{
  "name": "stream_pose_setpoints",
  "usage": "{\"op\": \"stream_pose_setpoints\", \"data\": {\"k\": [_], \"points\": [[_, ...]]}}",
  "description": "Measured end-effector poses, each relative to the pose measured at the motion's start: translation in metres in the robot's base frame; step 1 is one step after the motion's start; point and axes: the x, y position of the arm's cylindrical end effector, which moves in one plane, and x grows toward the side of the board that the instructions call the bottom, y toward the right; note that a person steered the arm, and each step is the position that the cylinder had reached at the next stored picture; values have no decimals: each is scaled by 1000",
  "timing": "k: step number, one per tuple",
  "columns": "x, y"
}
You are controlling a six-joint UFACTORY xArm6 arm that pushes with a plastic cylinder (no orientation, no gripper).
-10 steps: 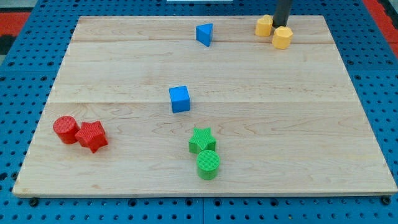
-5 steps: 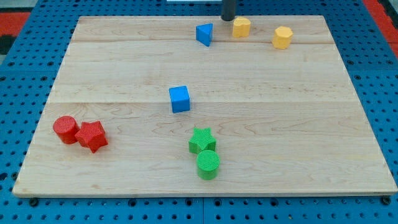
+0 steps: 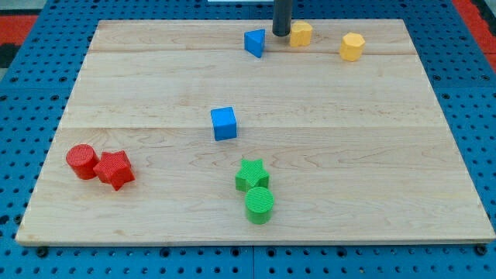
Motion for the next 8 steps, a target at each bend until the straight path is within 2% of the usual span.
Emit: {"op": "stream_pose_setpoints", "data": {"k": [8], "points": [[0,-31]]}}
